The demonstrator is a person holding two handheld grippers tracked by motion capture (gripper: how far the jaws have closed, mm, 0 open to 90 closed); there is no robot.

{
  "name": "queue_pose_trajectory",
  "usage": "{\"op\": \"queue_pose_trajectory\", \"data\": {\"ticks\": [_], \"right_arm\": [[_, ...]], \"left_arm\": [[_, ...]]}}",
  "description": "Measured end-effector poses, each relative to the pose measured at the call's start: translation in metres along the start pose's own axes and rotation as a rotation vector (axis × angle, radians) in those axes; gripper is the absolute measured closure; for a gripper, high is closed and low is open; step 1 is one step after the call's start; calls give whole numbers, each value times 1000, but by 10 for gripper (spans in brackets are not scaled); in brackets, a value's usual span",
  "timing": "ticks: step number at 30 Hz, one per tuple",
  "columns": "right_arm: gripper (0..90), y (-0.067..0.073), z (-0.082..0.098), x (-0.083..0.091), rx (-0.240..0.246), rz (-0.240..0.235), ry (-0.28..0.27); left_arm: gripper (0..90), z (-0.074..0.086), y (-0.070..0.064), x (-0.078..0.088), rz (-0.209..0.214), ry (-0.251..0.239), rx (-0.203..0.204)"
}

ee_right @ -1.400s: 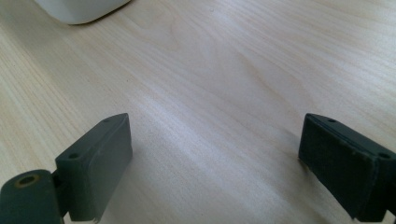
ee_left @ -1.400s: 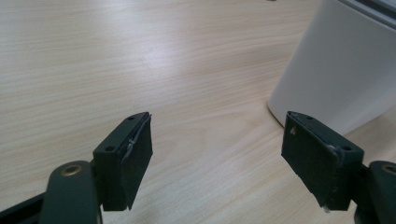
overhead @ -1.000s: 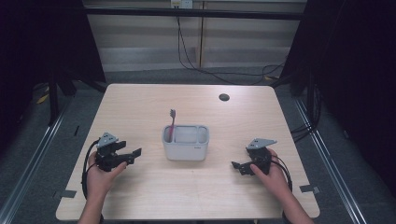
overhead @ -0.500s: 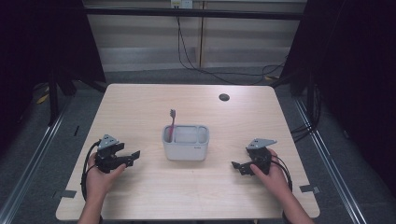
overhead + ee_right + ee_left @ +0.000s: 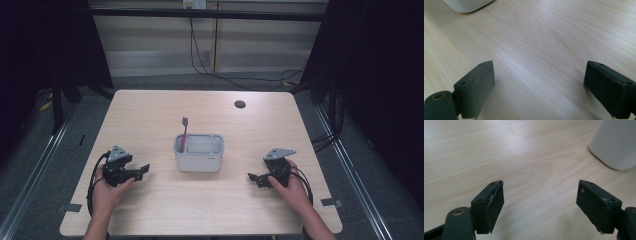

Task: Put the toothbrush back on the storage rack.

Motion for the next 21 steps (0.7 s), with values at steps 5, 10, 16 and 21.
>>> {"op": "queue_pose_trajectory", "data": {"ticks": [5, 10, 16, 21], "right_arm": [[90, 0, 0, 0, 4, -1, -3], [90, 0, 0, 0, 0, -1, 0], [90, 0, 0, 0, 0, -1, 0], [90, 0, 0, 0, 0, -1, 0]], "left_arm": [[217, 3, 1, -2, -4, 14, -10], [213, 4, 1, -3, -9, 16, -11], [210, 5, 1, -3, -9, 26, -30], [206, 6, 1, -4, -10, 33, -35]]}}
Point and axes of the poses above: each handheld gripper's, and its own axes: x roughly backward along the jaws, z roughly out of its underside, y roughly to its left, the point moved 4 cm from there along -x, roughly forward along the jaws, and after that the axes turned 7 degrees about z, right-handed, at the moved point
